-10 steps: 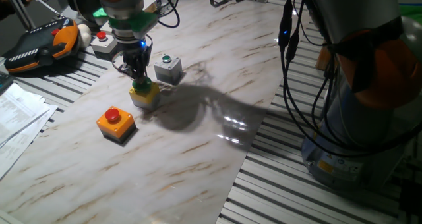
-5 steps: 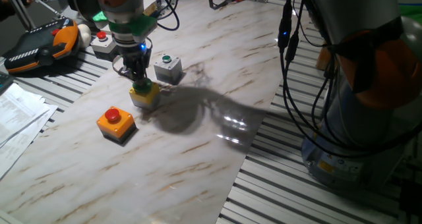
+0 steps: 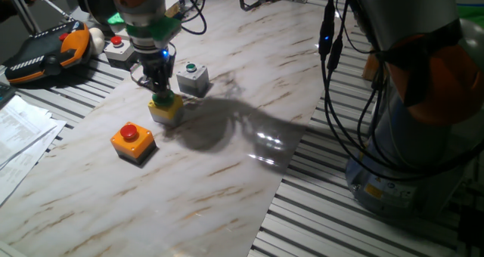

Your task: Press three buttons from left to right in sequence

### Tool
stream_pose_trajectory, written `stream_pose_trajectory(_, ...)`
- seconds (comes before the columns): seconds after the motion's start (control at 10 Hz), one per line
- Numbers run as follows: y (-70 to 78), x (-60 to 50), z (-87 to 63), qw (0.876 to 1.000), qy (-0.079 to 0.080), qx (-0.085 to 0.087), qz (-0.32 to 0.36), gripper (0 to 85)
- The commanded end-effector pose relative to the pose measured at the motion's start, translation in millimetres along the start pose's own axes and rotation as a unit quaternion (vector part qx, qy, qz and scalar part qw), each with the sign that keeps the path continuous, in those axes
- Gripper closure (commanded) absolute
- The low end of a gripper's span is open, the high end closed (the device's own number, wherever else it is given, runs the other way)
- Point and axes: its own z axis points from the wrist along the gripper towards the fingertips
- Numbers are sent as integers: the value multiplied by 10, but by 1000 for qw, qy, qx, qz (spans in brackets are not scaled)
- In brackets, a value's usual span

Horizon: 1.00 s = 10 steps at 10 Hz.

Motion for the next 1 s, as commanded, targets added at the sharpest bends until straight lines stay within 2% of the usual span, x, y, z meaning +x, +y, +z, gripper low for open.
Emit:
stream_pose_trajectory(0.0, -7, -14, -104, 1000, -3, -1, 2, 843)
stream_pose_trajectory(0.3, -23, 22, -209, 1000, -7, -1, 6, 843)
stream_pose_trajectory(0.7, -23, 22, -209, 1000, -6, 9, 10, 843)
stream_pose_trajectory(0.8, -23, 22, -209, 1000, -1, 15, 17, 843)
stream_pose_trajectory(0.9, -23, 22, -209, 999, 3, 34, 19, 843)
